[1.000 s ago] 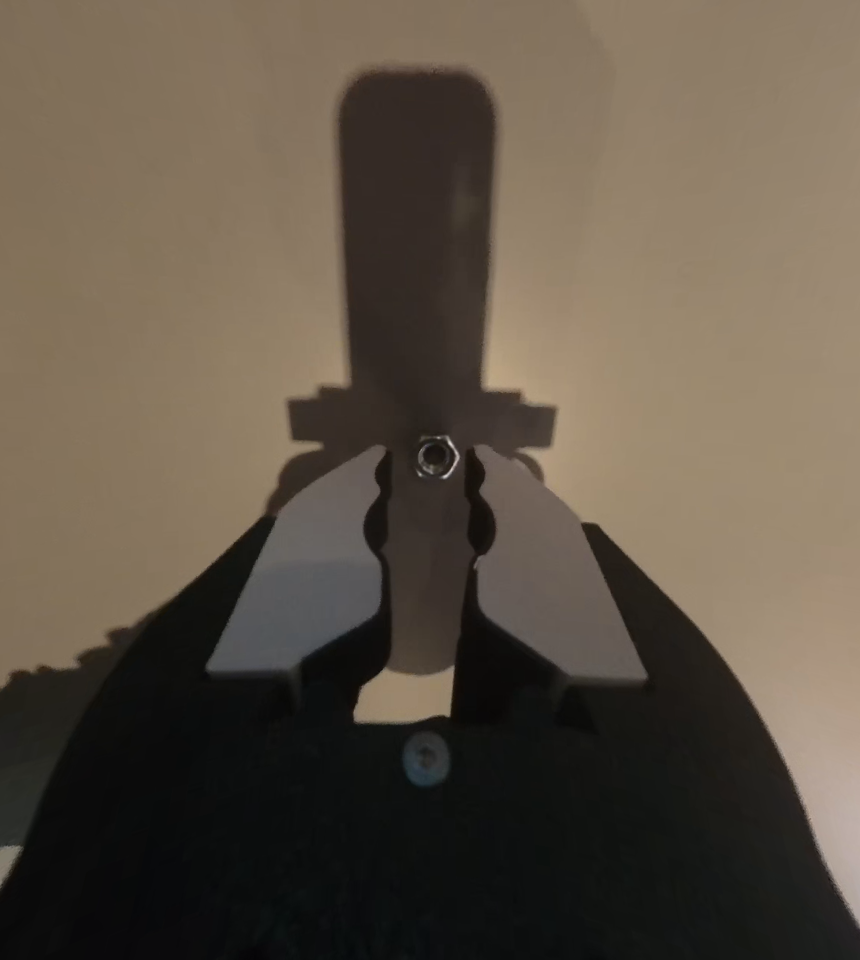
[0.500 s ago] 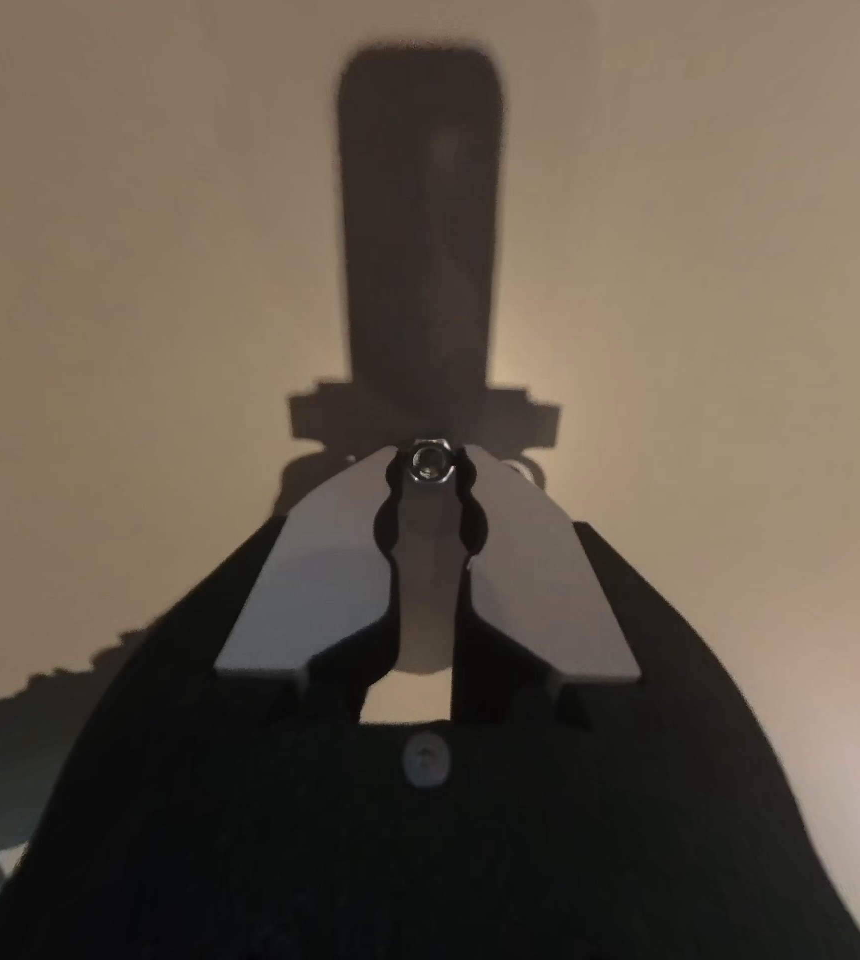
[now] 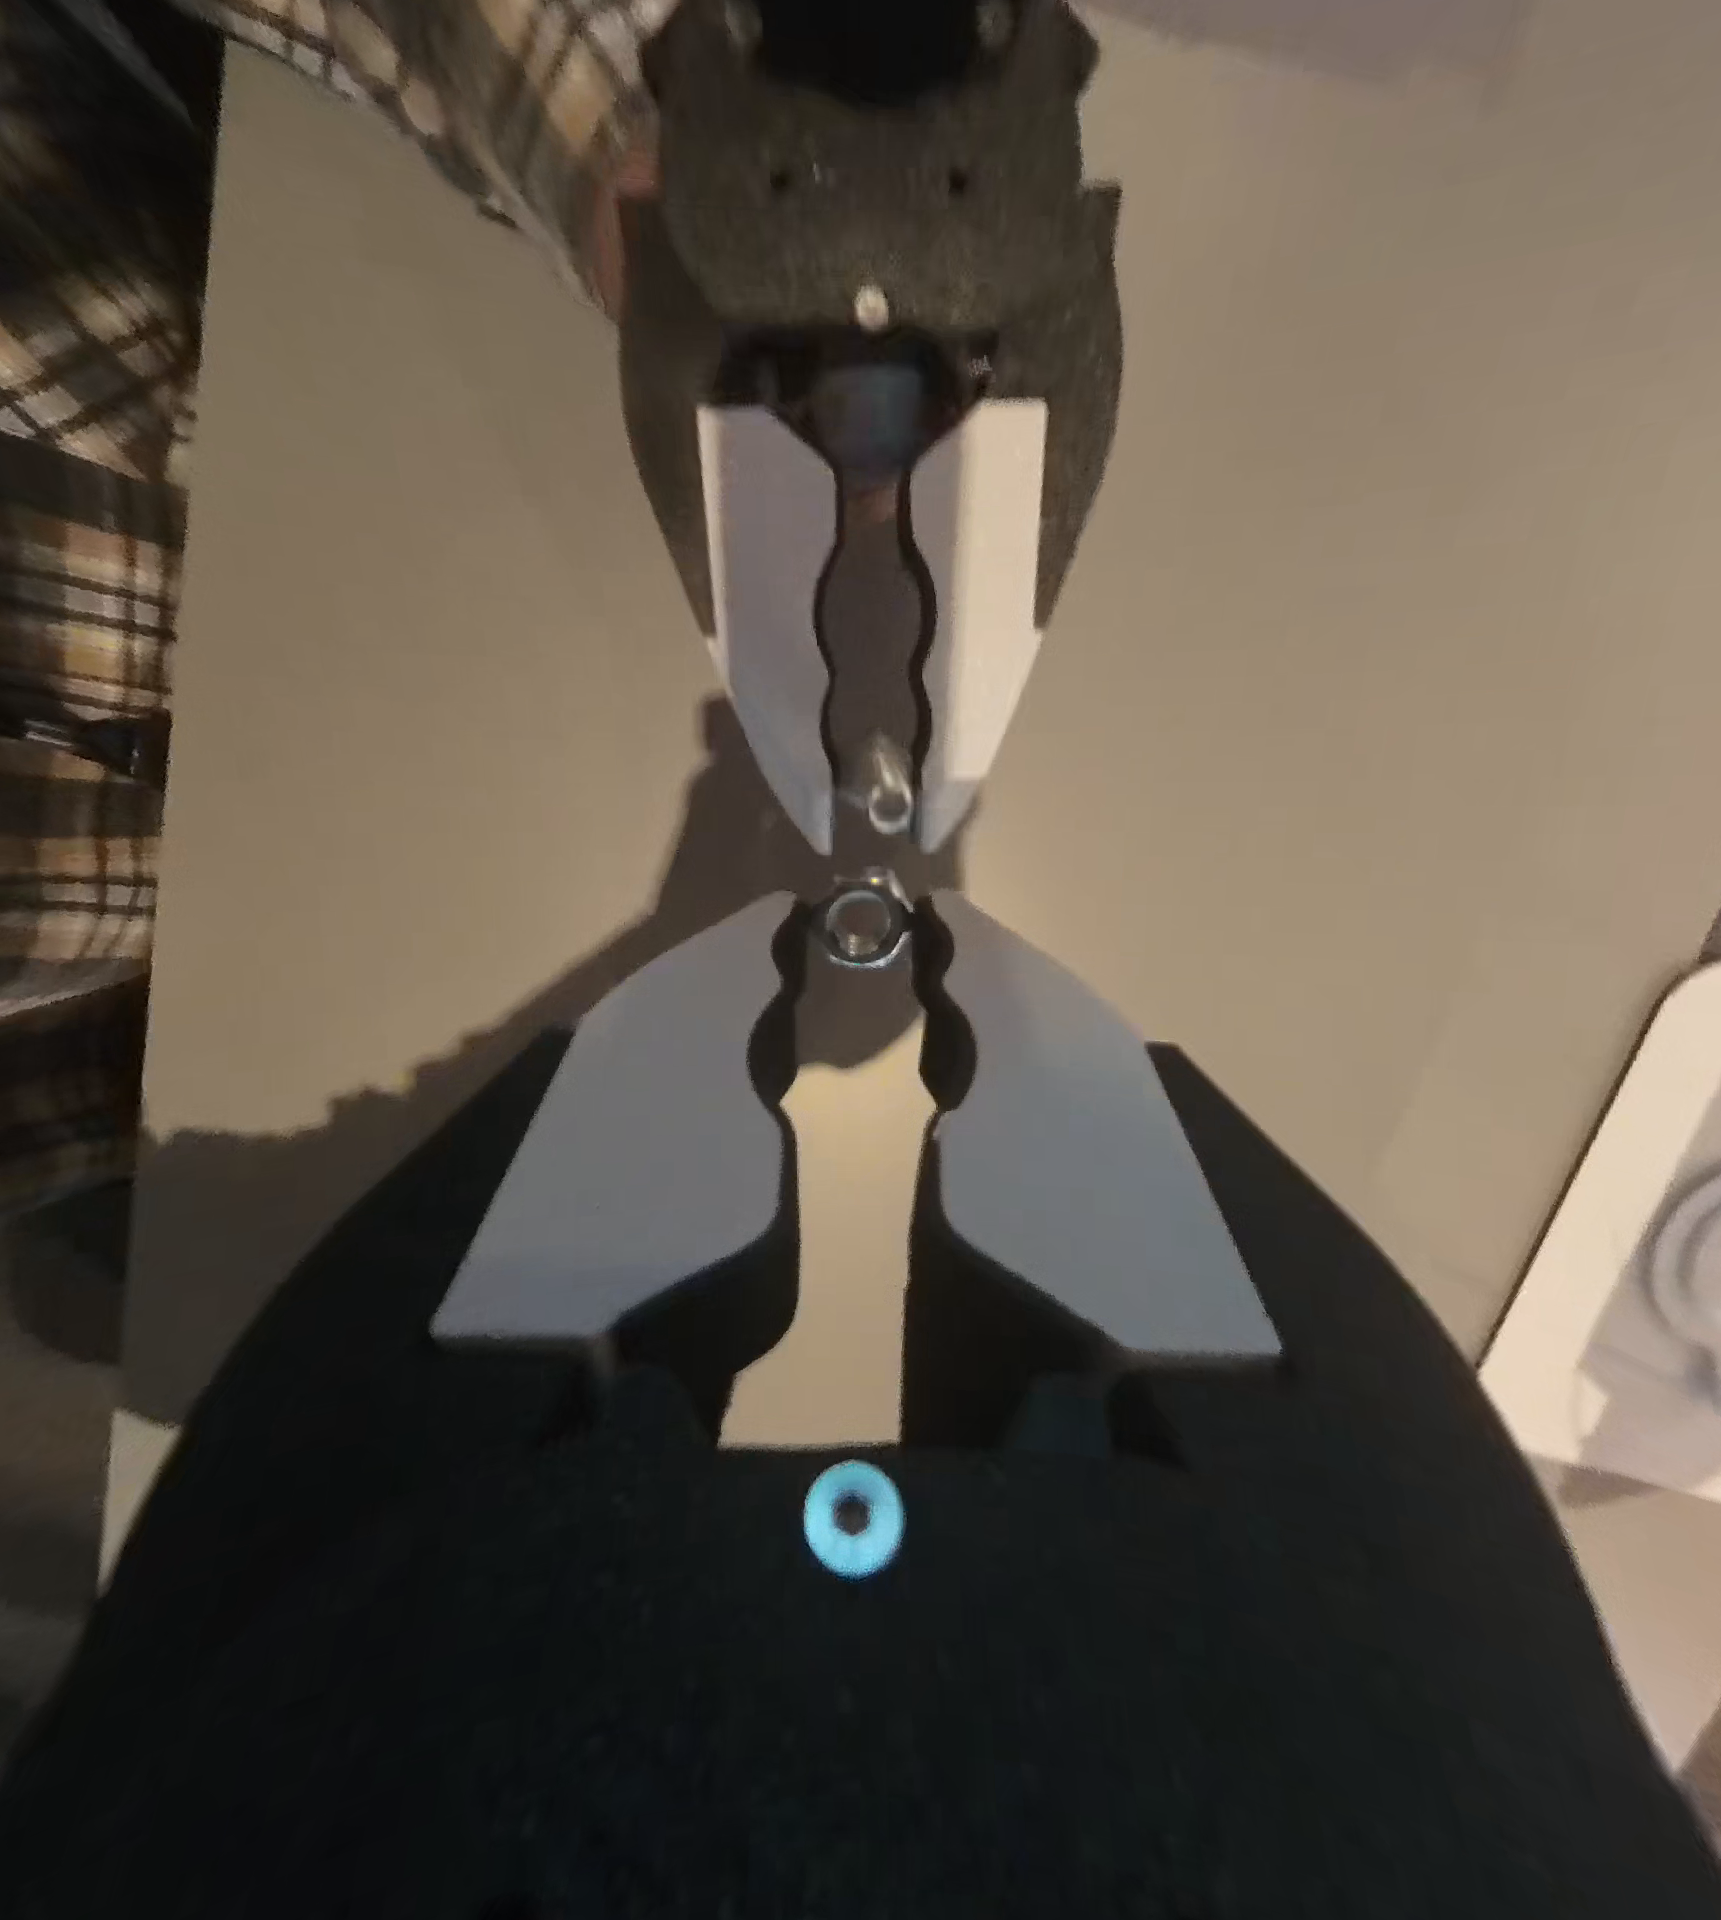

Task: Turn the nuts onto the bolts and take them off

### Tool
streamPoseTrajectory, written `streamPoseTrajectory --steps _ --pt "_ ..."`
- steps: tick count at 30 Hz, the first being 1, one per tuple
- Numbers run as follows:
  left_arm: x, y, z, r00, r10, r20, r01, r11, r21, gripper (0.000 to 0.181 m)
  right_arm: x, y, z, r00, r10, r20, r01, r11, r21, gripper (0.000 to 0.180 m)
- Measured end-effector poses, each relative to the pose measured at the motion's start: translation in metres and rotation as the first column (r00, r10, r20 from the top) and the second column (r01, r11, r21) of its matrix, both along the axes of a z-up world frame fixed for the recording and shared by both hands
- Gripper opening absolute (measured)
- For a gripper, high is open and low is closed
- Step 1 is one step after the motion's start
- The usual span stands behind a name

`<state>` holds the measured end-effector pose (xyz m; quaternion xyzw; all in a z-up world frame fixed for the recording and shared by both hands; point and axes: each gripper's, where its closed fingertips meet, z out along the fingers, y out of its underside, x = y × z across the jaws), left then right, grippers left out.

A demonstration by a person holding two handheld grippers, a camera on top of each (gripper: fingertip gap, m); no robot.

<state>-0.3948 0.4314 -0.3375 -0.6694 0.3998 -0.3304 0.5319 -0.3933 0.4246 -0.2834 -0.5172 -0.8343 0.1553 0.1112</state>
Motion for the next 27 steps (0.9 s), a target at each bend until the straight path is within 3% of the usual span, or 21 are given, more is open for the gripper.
streamPoseTrajectory --steps 27 --pt "-0.002 -0.001 0.013 0.998 0.056 0.007 -0.056 0.995 0.084 0.018 -0.022 -0.011 -0.001 0.999 0.028 -0.035 -0.03 0.996 -0.083 0.018"
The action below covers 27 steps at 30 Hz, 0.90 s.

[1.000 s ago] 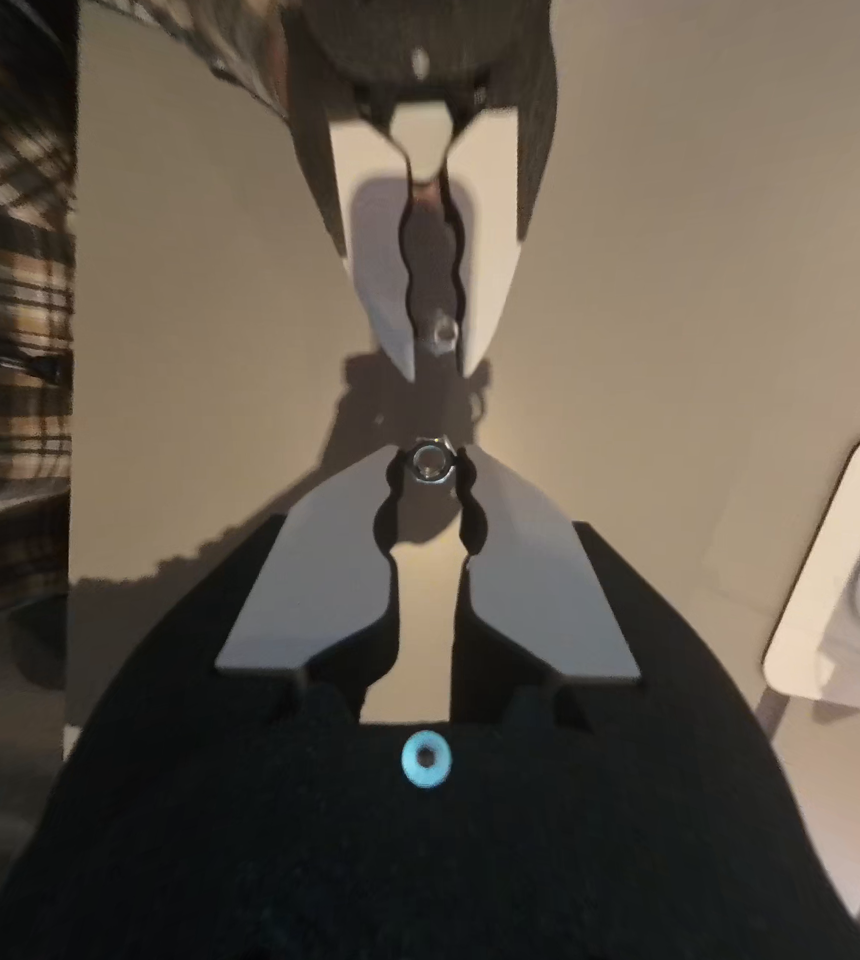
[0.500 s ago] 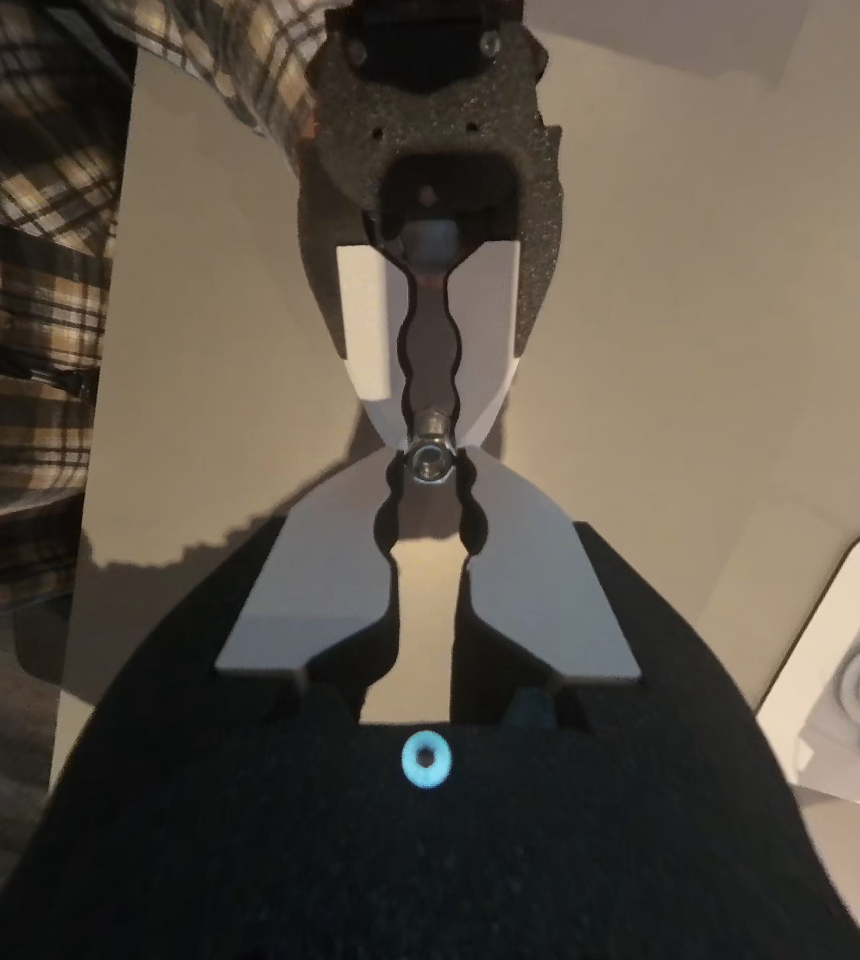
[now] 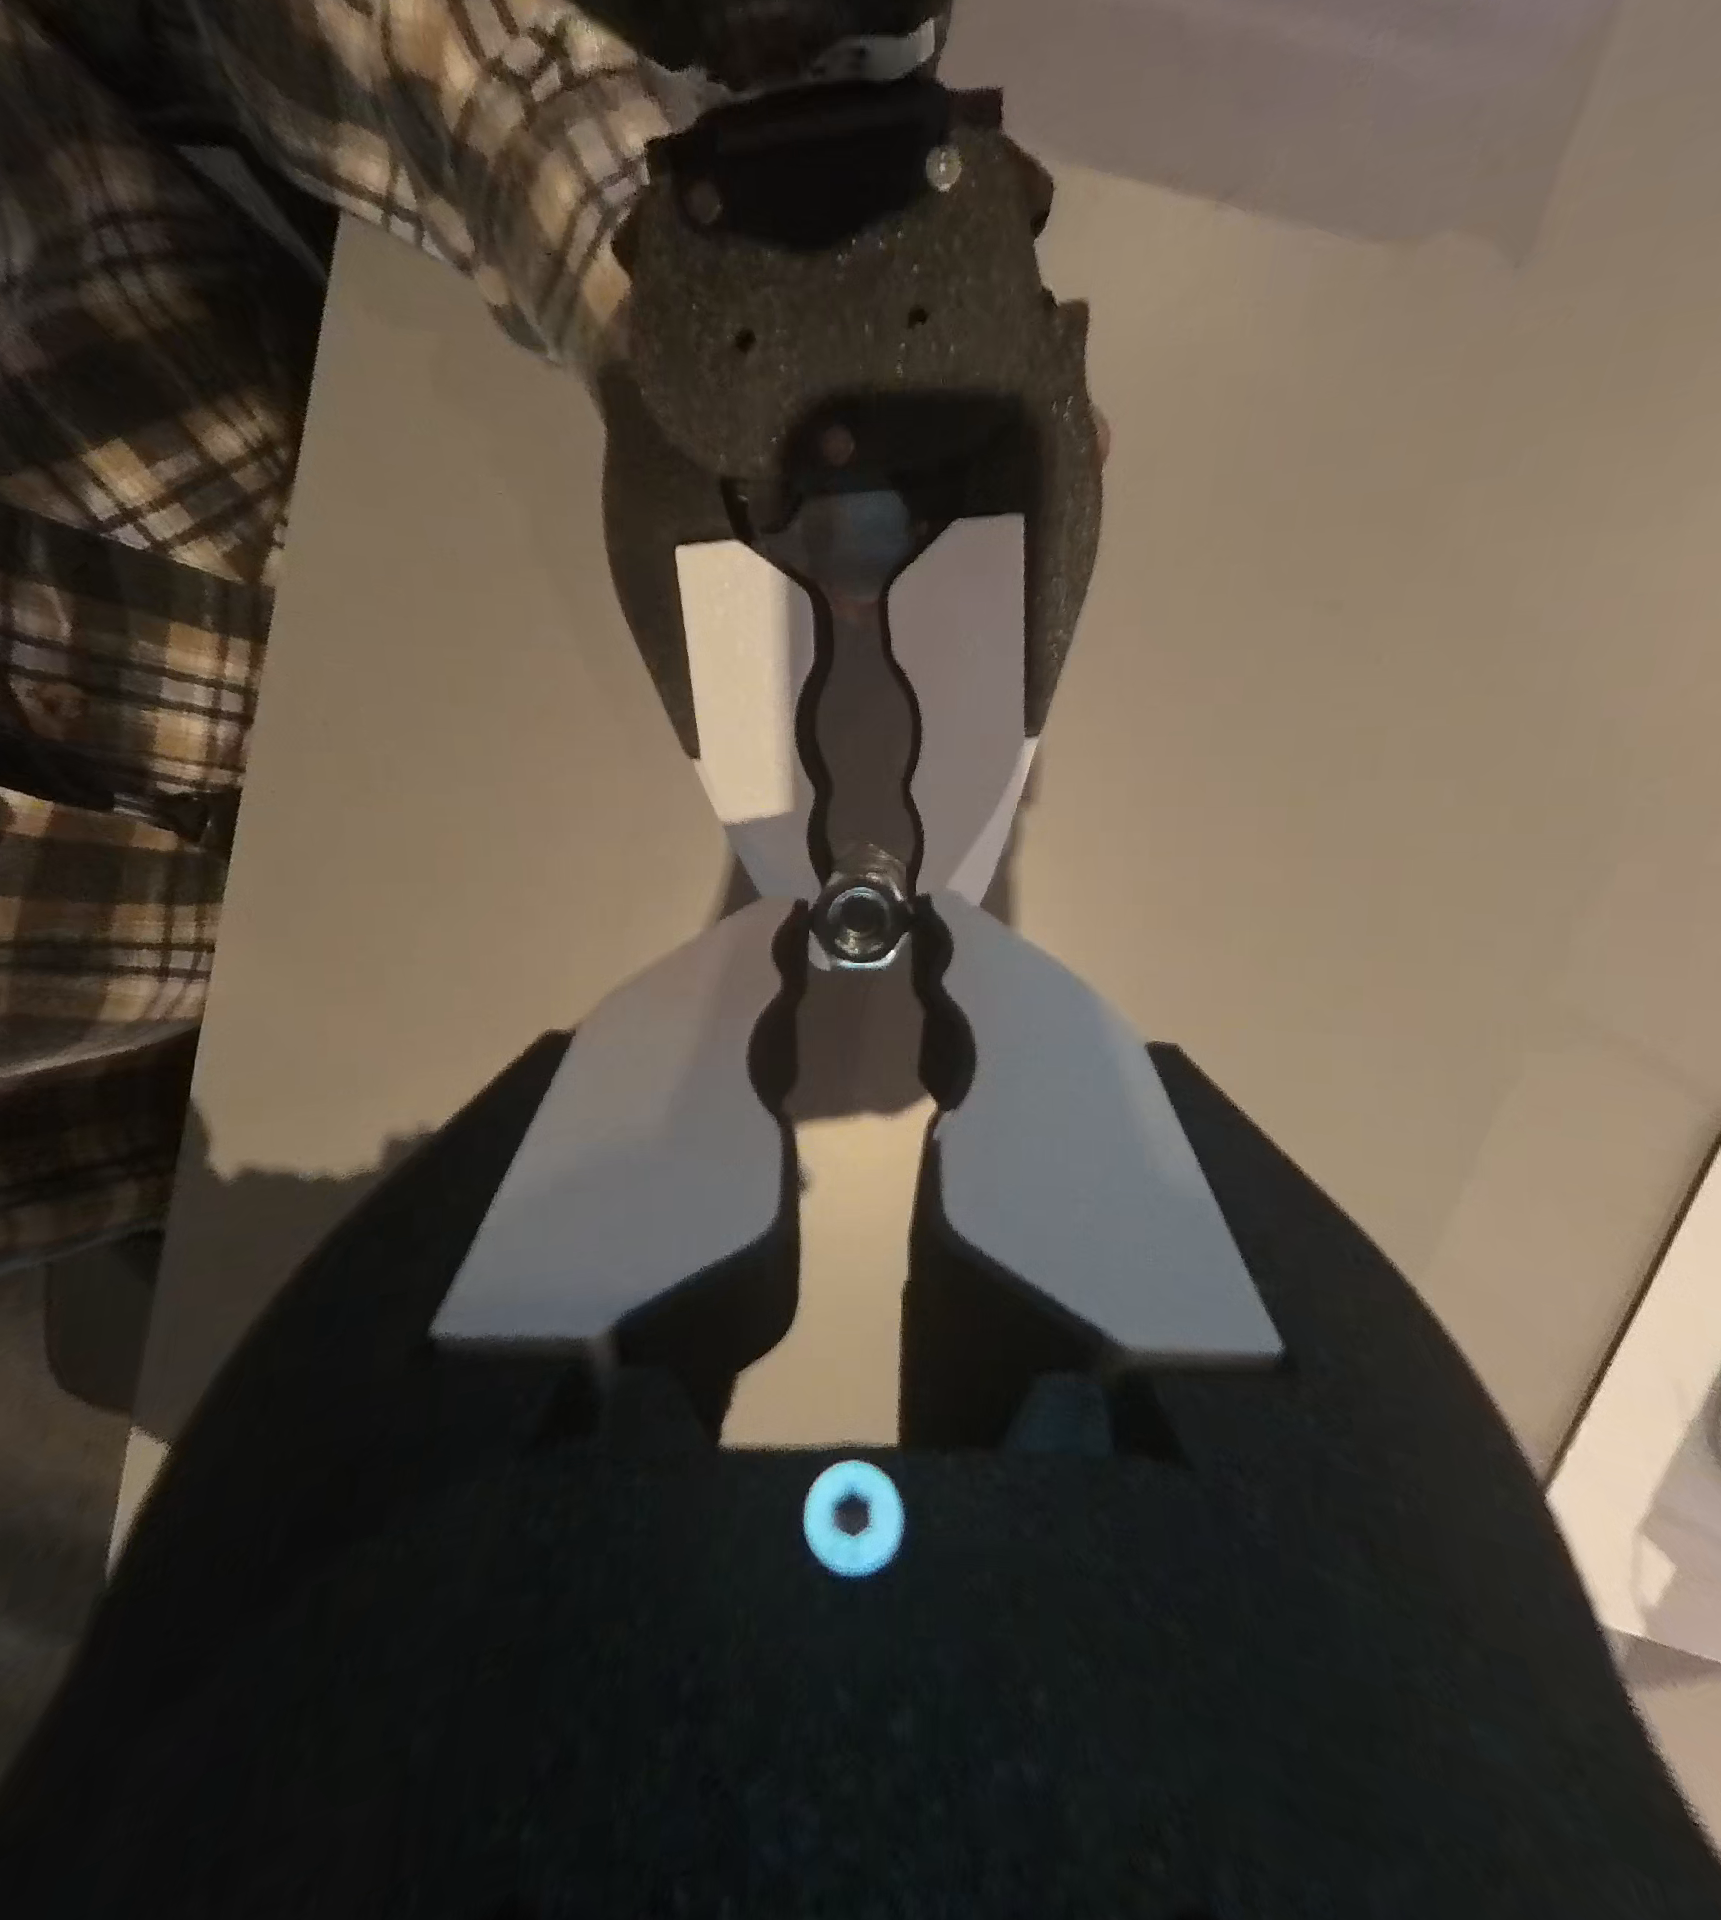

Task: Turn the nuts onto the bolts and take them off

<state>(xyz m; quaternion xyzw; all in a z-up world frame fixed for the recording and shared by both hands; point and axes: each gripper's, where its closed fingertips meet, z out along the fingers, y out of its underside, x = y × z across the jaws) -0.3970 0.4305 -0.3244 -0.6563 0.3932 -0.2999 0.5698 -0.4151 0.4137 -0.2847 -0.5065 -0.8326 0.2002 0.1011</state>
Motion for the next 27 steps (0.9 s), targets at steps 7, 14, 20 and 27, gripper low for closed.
streamPoseTrajectory --steps 7,14,20,27 --pt "0.0 0.0021 -0.0035 1.0 0.0 -0.002 0.0 1.0 -0.024 0.018 0.0 0.0034 -0.0028 1.0 -0.012 -0.017 0.012 1.0 0.009 0.018" --pt "-0.0009 0.002 -0.0014 1.0 -0.006 0.021 0.007 0.999 -0.035 0.018 -0.0018 0.0042 -0.0008 0.999 -0.01 -0.034 0.01 1.0 0.014 0.019" --pt "-0.001 0.0014 0.0 1.0 -0.008 0.026 0.009 0.999 -0.035 0.018 -0.0031 0.0038 -0.0012 0.999 -0.007 -0.034 0.007 1.0 0.017 0.021" --pt "-0.0013 0.001 0.0011 0.999 -0.012 0.036 0.013 0.999 -0.038 0.018 -0.0058 0.0048 0.0004 0.999 -0.009 -0.05 0.01 1.0 0.019 0.027"
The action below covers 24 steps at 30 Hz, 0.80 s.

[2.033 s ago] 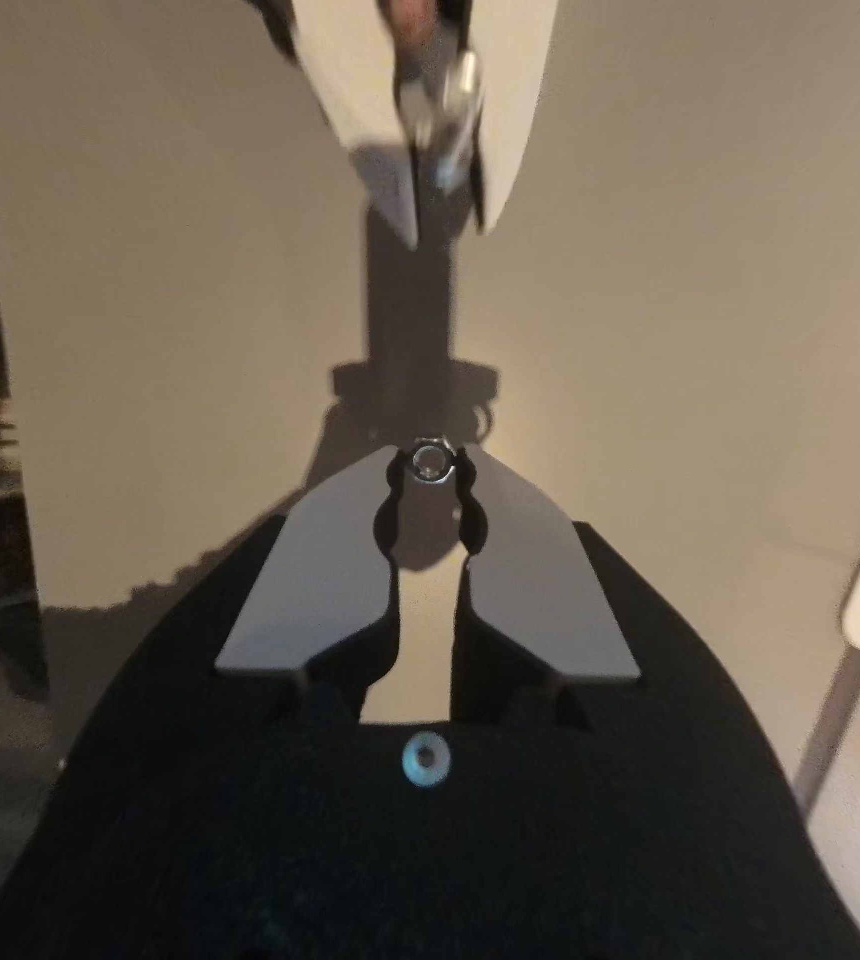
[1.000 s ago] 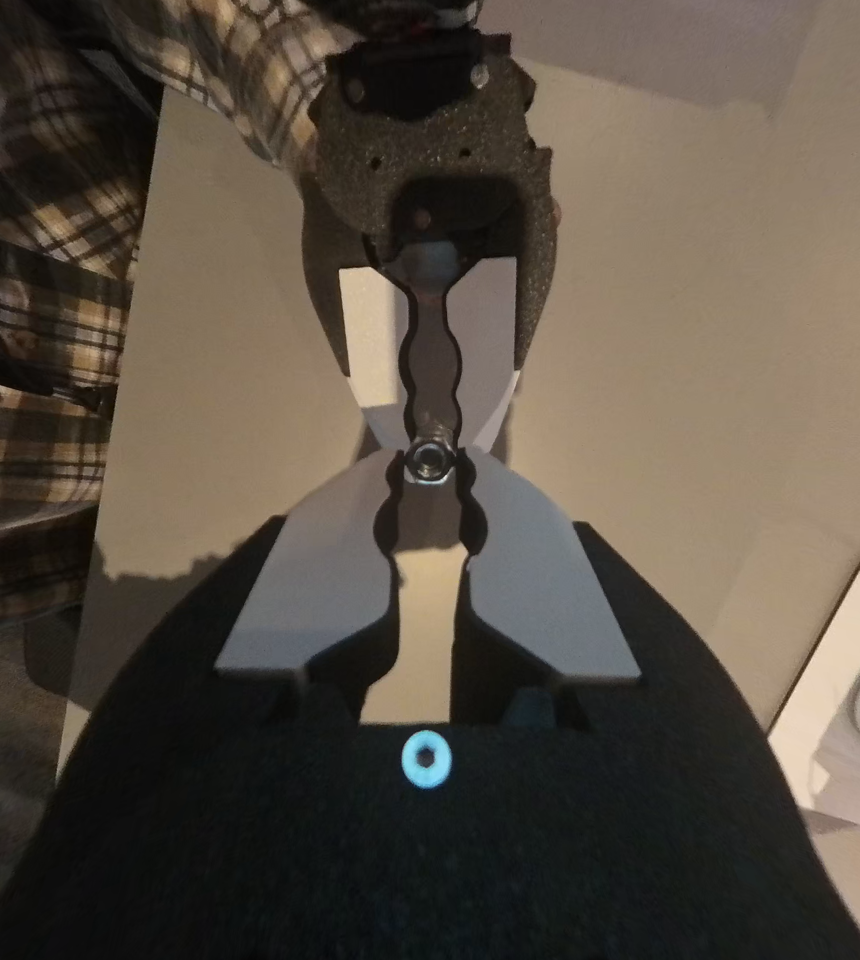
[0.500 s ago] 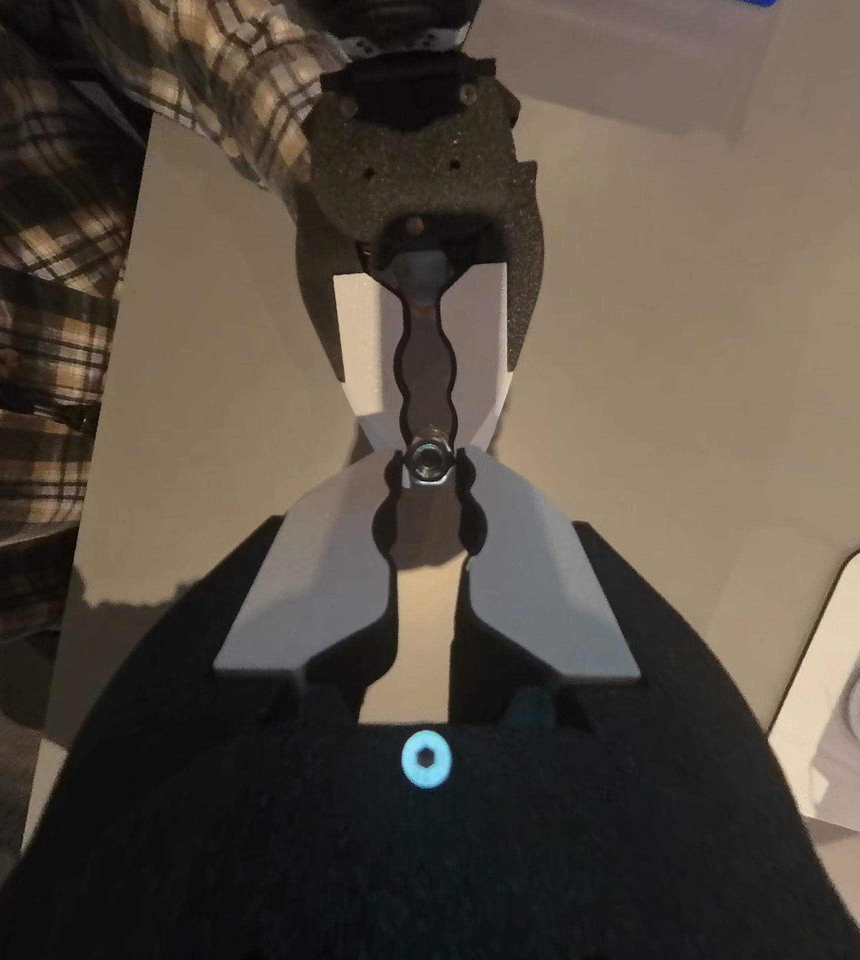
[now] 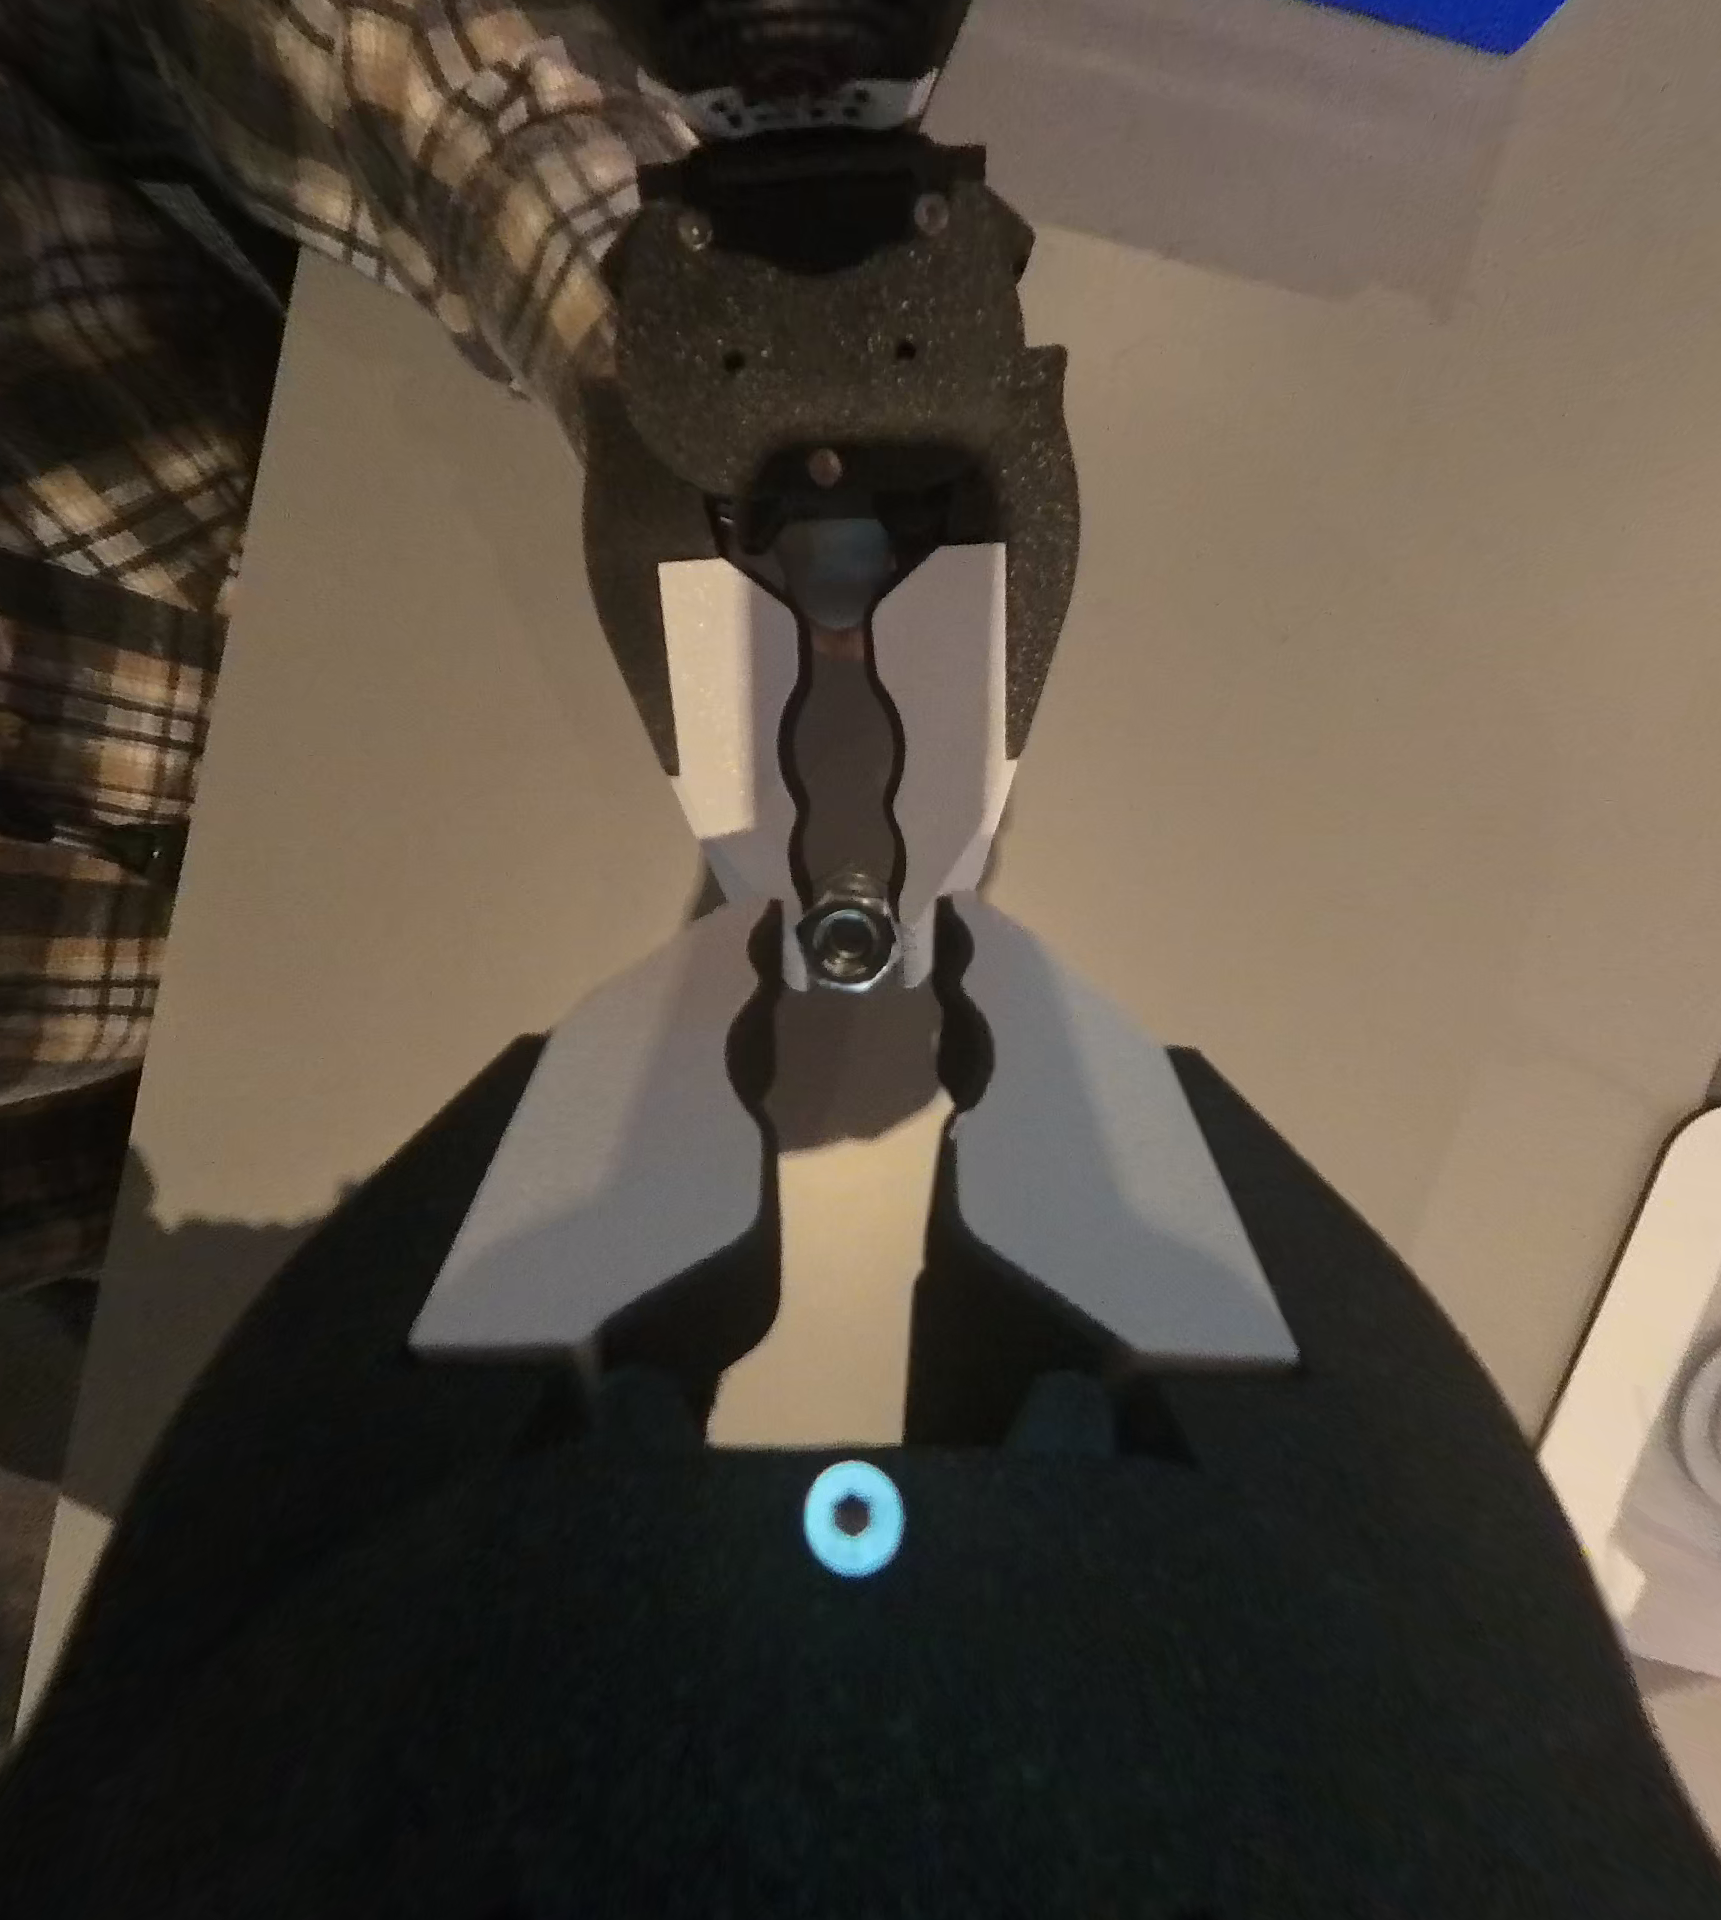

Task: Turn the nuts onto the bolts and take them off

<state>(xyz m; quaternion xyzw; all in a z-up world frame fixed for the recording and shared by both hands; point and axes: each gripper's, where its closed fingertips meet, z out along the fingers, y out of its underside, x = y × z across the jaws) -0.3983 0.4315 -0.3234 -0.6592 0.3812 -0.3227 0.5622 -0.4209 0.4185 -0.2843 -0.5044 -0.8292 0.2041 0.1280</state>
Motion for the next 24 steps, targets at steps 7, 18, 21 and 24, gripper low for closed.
streamPoseTrajectory --steps 7,18,21,24 --pt "-0.006 0.003 0.003 1.0 0.012 0.025 -0.012 1.0 -0.006 0.018 -0.008 0.003 0.03 0.965 -0.056 -0.257 0.033 0.995 -0.094 0.065" --pt "-0.015 0.009 0.005 0.997 0.025 0.068 -0.023 0.999 -0.027 0.018 0.034 0.029 0.039 0.512 -0.463 -0.724 0.057 0.859 -0.509 0.123" --pt "-0.013 0.007 0.005 0.997 0.01 0.077 -0.008 1.0 -0.027 0.018 0.04 0.021 0.03 0.44 -0.488 -0.754 0.036 0.848 -0.528 0.126" --pt "-0.009 0.004 0.004 0.997 -0.005 0.083 0.008 0.999 -0.031 0.018 0.039 0.01 0.026 0.415 -0.47 -0.779 0.04 0.865 -0.501 0.127"
